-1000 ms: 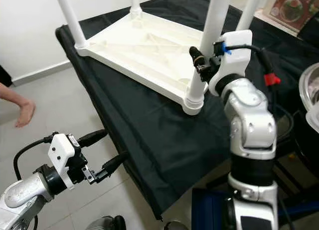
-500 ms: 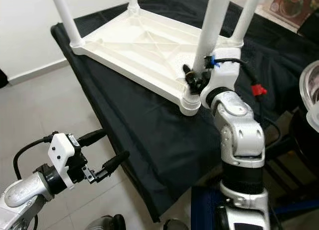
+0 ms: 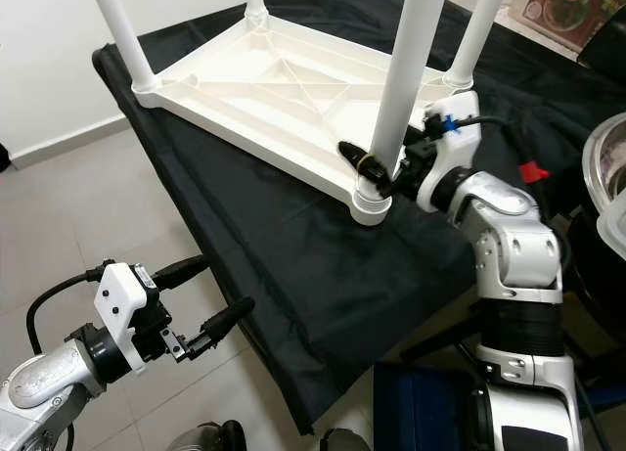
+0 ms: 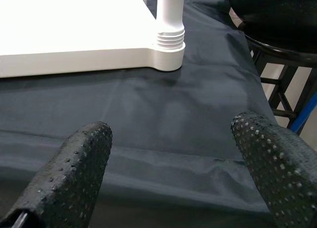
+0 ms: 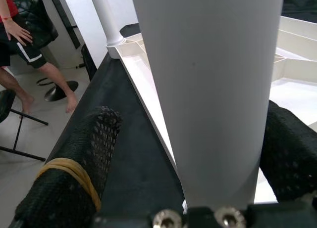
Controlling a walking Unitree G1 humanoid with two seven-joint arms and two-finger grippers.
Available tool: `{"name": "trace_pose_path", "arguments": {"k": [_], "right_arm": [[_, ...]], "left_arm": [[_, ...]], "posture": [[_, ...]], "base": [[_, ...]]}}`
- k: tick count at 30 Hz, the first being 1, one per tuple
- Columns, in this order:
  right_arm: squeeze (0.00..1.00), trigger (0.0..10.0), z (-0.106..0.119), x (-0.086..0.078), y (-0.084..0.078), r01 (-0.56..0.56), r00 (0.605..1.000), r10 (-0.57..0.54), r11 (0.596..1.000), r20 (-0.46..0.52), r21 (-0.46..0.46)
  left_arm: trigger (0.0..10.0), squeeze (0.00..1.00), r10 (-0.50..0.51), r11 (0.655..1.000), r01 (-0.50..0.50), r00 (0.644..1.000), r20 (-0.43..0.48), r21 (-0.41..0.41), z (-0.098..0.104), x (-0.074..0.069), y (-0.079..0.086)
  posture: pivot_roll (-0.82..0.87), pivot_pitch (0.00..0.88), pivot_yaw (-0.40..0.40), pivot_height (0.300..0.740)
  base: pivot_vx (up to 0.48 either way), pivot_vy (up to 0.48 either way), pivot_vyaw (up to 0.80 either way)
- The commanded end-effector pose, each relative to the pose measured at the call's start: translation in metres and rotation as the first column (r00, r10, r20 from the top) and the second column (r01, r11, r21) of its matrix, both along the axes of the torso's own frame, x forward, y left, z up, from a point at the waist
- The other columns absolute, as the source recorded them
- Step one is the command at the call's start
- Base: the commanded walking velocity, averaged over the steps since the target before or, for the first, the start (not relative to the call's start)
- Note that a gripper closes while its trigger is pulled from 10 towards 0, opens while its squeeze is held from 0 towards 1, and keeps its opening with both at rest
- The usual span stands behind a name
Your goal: Building children table
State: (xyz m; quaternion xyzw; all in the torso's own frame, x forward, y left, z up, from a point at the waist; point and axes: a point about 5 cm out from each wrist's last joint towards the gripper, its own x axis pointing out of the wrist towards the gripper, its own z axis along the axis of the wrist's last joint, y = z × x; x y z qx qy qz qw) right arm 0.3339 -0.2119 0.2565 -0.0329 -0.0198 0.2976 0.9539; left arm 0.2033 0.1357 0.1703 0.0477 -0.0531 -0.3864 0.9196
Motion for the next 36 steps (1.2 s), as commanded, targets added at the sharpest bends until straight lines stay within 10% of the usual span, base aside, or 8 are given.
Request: {"name": "trace_pose_path", "arguments": {"k": [1,2,3,6,32,33,34,36], "right_arm": [[0.00,10.0,0.001,0.002,0.003,-0.041,0.999,0.041,0.999,0.012,0.002],[0.00,10.0,0.000,0.005,0.000,-0.046,0.999,0.046,0.999,0.019,0.008],[0.00,3.0,-0.002,0.008,-0.004,-0.042,0.999,0.042,0.999,0.024,0.009],[0.00,0.0,-0.003,0.010,-0.007,-0.048,0.999,0.048,0.999,0.025,0.014],[0.00,0.0,-0.070,-0.032,0.053,0.515,0.848,-0.522,0.852,-0.088,-0.090],[0.00,2.5,-0.068,-0.031,0.055,0.487,0.865,-0.494,0.868,-0.085,-0.096],[0.00,10.0,-0.062,-0.028,0.055,0.458,0.884,-0.464,0.885,-0.058,-0.088],[0.00,10.0,-0.058,-0.027,0.055,0.439,0.896,-0.443,0.895,-0.038,-0.082]], "left_arm": [[10.0,0.00,-0.007,1.000,0.008,1.000,-0.015,0.010,-0.001,-0.004,0.000],[10.0,0.00,-0.006,1.000,0.006,1.000,-0.015,0.012,-0.001,-0.004,0.001],[10.0,0.00,-0.005,1.000,0.006,1.000,-0.014,0.014,0.000,-0.004,0.001],[10.0,0.00,-0.005,1.000,0.005,1.000,-0.014,0.015,0.000,-0.004,0.001],[10.0,0.00,-0.008,1.000,0.008,1.000,-0.012,0.001,-0.001,-0.002,-0.002],[10.0,0.00,-0.009,1.000,0.009,1.000,-0.013,0.002,-0.001,-0.002,-0.002],[10.0,0.00,-0.009,1.000,0.009,1.000,-0.014,0.003,-0.001,-0.002,-0.002],[10.0,0.00,-0.009,1.000,0.009,1.000,-0.015,0.004,-0.002,-0.002,-0.002]], "posture": [[0.01,0.223,-0.006,0.740],[0.02,0.222,-0.006,0.740],[0.02,0.220,-0.007,0.740],[0.02,0.219,-0.008,0.740],[0.00,0.216,-0.015,0.740],[-0.01,0.216,-0.014,0.740],[-0.01,0.216,-0.014,0.740],[-0.01,0.216,-0.014,0.740]], "base": [[0.000,0.000,0.00],[0.000,0.000,0.00],[0.000,0.000,0.00],[0.000,0.000,0.00],[0.000,0.000,0.00],[0.000,0.000,0.00],[0.000,0.000,0.00],[0.000,0.000,0.00]]}}
